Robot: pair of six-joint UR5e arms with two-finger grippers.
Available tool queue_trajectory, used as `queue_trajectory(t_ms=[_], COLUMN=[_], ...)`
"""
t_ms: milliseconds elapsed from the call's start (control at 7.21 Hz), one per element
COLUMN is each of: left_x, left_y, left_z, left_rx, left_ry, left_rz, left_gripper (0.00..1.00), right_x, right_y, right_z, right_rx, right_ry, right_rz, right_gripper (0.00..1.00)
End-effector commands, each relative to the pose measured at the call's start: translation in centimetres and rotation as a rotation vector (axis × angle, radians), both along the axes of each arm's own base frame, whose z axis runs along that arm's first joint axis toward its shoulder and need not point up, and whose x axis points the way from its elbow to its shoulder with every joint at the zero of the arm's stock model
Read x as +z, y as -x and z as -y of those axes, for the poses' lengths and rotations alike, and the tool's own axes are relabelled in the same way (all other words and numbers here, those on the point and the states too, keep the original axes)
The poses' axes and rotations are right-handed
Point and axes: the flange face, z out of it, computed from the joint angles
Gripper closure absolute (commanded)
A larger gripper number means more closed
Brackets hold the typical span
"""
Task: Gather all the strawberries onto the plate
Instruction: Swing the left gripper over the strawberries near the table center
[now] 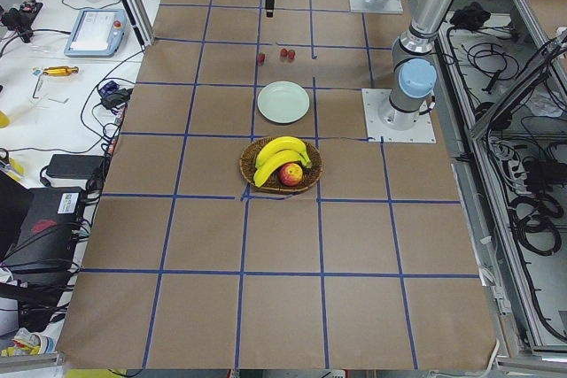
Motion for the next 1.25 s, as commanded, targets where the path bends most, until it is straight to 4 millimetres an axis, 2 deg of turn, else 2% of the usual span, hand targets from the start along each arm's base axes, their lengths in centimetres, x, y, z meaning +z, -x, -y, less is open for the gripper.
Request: queue_trajectory(t_ms=[0,139,278,416,694,1110], left_x=[-1.5,-3.7,-7.5,-11.9,-19.1,-27.8], left_y=[0.4,1.4,3.5,4.7,7.0,8.4], left_z=[0.6,1.3,1.6,1.2,2.0,5.2], left_rx=[0.005,0.004,0.017,0.081,0.140,0.207], left_ry=[-0.022,-0.027,-0.051,-0.093,-0.034,-0.017], left_rz=[-0.001,0.000,-0.011,-0.001,-0.020,-0.024], left_gripper=[0.00,0.00,0.00,0.00,0.00,0.06], right_x=[-0.4,-0.2,0.0,0.1,0.1,0.0], right_y=[0.0,0.0,0.0,0.0,-0.1,0.0], right_z=[-0.1,-0.1,0.0,0.0,0.0,-0.1], right_rx=[-0.004,-0.003,-0.003,-0.003,-0.003,-0.003], right_ry=[0.007,0.007,0.010,0.013,0.012,0.010], right_rz=[0.003,0.003,0.005,0.004,0.006,0.005], right_gripper=[0.00,0.00,0.00,0.00,0.00,0.00])
